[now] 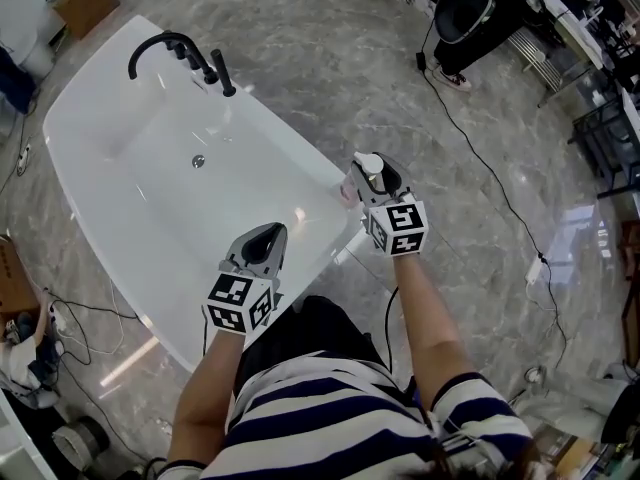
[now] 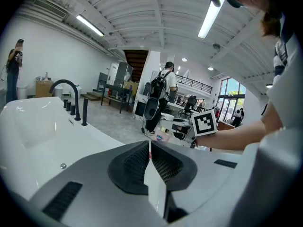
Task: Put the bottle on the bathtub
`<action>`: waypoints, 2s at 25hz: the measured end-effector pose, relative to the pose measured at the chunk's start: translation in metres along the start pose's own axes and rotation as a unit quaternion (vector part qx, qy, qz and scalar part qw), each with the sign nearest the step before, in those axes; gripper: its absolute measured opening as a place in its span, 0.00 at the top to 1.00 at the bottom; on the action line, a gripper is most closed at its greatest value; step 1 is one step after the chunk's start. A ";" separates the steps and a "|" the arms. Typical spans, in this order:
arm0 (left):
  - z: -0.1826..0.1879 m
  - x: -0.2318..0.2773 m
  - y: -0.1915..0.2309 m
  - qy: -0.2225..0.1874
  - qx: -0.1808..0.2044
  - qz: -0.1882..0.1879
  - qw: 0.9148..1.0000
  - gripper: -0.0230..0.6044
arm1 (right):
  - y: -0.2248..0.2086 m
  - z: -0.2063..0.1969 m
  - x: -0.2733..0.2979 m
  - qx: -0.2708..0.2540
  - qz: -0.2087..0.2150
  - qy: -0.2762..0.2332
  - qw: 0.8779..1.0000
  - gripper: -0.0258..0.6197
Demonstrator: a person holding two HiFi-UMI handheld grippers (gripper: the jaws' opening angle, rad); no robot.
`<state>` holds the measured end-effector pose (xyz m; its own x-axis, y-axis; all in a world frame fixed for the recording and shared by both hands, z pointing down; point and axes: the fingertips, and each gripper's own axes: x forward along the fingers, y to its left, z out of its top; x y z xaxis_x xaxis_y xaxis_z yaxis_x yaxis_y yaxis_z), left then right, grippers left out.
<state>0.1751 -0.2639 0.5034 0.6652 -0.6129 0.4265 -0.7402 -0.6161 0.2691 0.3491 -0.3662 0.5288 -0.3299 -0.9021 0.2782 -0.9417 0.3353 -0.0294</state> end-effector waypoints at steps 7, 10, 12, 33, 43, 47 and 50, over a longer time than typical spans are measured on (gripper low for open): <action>-0.001 -0.002 0.000 -0.001 0.002 0.001 1.000 0.92 | 0.003 0.002 0.002 -0.065 0.001 0.014 0.998 0.66; -0.001 -0.003 0.001 -0.001 0.001 0.001 1.000 0.92 | 0.002 0.002 0.002 -0.043 0.000 0.018 0.999 0.66; -0.001 -0.004 0.002 -0.001 0.001 0.001 1.000 0.92 | -0.001 -0.001 0.002 0.008 0.003 0.020 1.000 0.66; 0.002 -0.018 0.007 -0.017 -0.017 0.006 1.000 0.92 | 0.008 -0.019 -0.054 0.035 -0.042 0.049 0.997 0.61; 0.009 -0.035 0.008 -0.043 -0.040 0.025 0.998 0.92 | 0.043 -0.009 -0.090 0.056 -0.023 0.054 0.997 0.71; 0.011 -0.043 0.011 -0.056 -0.048 0.037 0.997 0.92 | 0.055 -0.001 -0.103 0.067 -0.027 0.056 0.996 0.79; 0.013 -0.046 0.010 -0.061 -0.050 0.040 0.996 0.92 | 0.065 0.000 -0.110 0.071 -0.022 0.062 0.995 0.81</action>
<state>0.1387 -0.2482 0.4756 0.6069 -0.7166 0.3438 -0.7927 -0.5145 0.3268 0.3242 -0.2447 0.4964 -0.2848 -0.8722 0.3977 -0.9581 0.2456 -0.1475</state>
